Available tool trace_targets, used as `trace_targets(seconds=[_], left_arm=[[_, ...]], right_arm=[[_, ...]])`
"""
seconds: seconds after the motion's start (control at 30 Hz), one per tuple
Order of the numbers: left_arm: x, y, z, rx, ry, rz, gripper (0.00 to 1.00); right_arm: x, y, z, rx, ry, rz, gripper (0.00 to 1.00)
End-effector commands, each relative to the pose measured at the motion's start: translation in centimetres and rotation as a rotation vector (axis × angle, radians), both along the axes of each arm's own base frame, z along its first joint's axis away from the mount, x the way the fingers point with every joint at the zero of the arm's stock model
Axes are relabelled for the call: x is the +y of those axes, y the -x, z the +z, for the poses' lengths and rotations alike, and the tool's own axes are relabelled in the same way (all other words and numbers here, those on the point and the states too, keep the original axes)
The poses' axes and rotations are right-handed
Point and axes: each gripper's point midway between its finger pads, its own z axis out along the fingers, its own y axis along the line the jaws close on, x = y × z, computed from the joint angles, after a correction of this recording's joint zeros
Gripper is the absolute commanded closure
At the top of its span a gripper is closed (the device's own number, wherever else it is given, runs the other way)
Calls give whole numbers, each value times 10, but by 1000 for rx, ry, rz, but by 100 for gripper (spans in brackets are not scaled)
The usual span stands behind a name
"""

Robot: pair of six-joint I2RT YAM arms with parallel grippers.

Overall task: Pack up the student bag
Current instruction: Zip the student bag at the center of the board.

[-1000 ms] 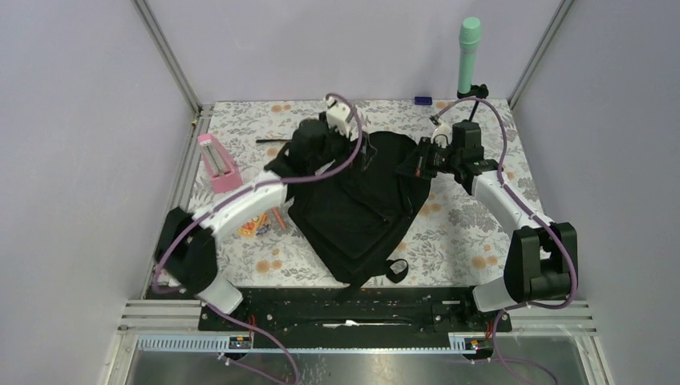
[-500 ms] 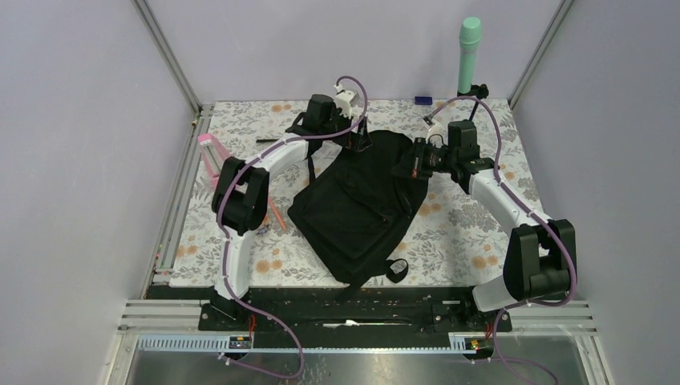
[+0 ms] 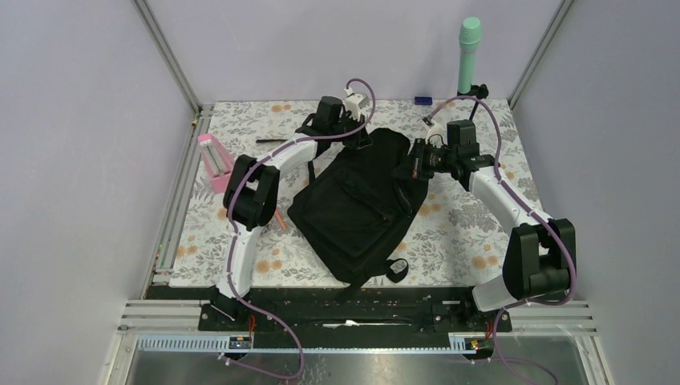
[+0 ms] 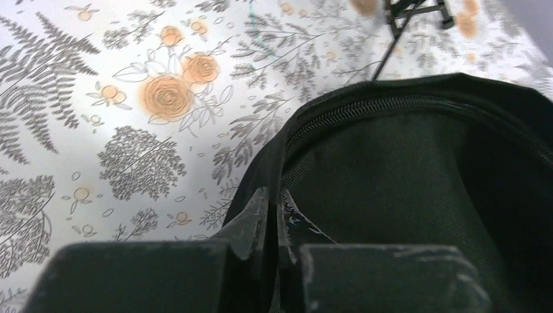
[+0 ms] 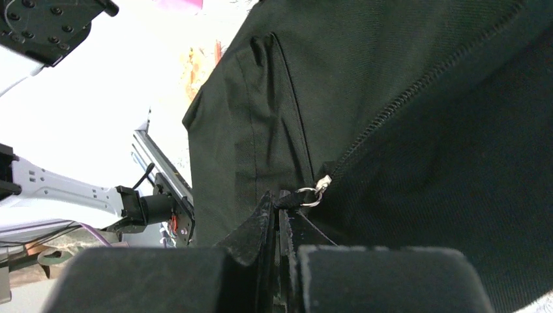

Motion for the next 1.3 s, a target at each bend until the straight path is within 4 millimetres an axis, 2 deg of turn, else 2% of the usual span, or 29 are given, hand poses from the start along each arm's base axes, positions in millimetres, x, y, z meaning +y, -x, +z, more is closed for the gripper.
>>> trace_targets(seconds=[0.0, 0.1, 0.17, 0.4, 0.57, 0.63, 0.67, 0.83, 0.9, 1.0, 1.1, 1.17, 1.23, 1.27], left_arm=[[10, -21, 31, -127, -70, 180, 100], [41, -37, 44, -96, -40, 360, 100], [70, -50, 52, -41, 19, 473, 100], [149, -77, 74, 10, 130, 723, 100], [186, -77, 78, 24, 160, 821, 100], [186, -68, 84, 14, 191, 782, 100], [185, -59, 78, 17, 193, 756, 100], [202, -14, 73, 16, 203, 791, 100], [208, 5, 71, 16, 206, 806, 100], [217, 26, 74, 11, 198, 826, 100], [216, 43, 75, 20, 192, 793, 100], [211, 53, 75, 35, 177, 744, 99], [208, 64, 78, 22, 160, 696, 86], [209, 69, 81, 1, 151, 680, 73]], right_arm=[[2, 10, 41, -83, 13, 9, 100], [-4, 20, 42, -73, 31, -11, 100], [-6, 28, 42, -59, 33, -20, 100], [-1, 56, 37, -29, 14, 11, 100], [8, 69, 33, -24, 31, 56, 100], [12, 71, 35, -41, 30, 80, 100], [12, 69, 36, -49, 32, 86, 100], [12, 29, 49, -124, 87, 50, 100], [16, 5, 58, -154, 100, 38, 100], [17, -33, 63, -203, 154, 4, 100], [17, -68, 65, -252, 227, 4, 100], [25, -81, 66, -278, 218, 54, 100], [34, -88, 67, -297, 193, 102, 100], [38, -89, 66, -312, 184, 130, 100]])
